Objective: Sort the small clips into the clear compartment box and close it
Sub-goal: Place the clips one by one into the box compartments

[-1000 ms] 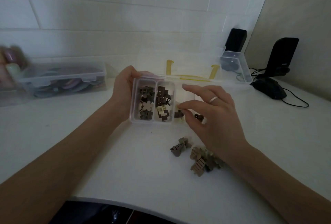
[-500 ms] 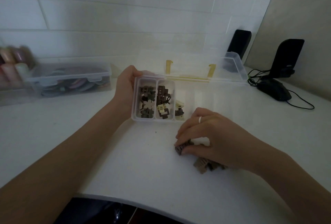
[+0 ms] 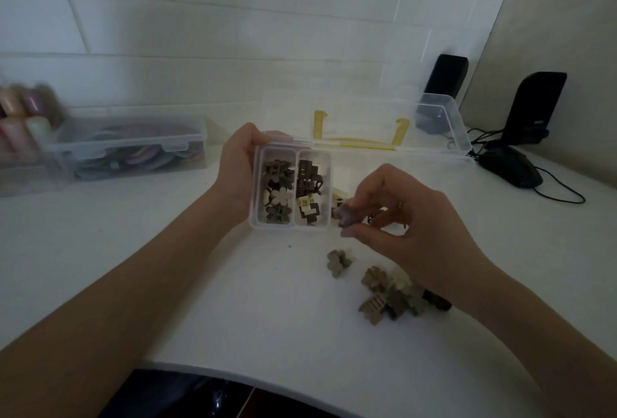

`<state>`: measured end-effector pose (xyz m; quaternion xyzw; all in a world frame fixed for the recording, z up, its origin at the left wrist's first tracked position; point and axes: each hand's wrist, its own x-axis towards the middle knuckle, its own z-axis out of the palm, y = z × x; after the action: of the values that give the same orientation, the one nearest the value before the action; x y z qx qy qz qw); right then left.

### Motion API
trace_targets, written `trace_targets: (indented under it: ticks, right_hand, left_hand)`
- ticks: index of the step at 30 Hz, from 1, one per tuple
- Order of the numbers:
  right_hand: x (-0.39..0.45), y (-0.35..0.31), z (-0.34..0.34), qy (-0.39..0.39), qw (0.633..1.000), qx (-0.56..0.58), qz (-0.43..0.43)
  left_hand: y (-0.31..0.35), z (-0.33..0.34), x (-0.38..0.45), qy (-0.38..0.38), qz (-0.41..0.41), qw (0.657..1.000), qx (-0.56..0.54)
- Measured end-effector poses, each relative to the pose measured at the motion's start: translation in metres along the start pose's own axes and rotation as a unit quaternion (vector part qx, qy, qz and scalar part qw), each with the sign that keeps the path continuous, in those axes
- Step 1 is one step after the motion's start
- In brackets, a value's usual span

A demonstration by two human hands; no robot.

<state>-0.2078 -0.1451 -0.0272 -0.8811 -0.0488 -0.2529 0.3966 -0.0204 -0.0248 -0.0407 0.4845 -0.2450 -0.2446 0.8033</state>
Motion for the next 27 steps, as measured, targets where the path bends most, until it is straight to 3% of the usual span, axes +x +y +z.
trace_targets:
  ticks: [11,20,24,27]
  right_hand:
    - [0.004,0.007,-0.007,0.045,0.999,-0.012,0.018]
    - [0.010,0.015,-0.023,0.209,0.975,-0.070,-0.003]
    - [0.008,0.017,-0.022,0.191,0.974,-0.123,-0.022]
    - [0.008,0.021,-0.016,0.146,0.962,-0.228,-0.039]
  left_hand:
    - [0.000,0.000,-0.001,-0.006,-0.004,1.000,-0.007]
    - [0.003,0.002,-0.003,0.005,-0.006,1.000,0.003]
    - [0.005,0.001,-0.005,-0.007,-0.002,1.000,0.015]
    - [0.004,0.001,-0.005,-0.015,0.001,1.000,0.013]
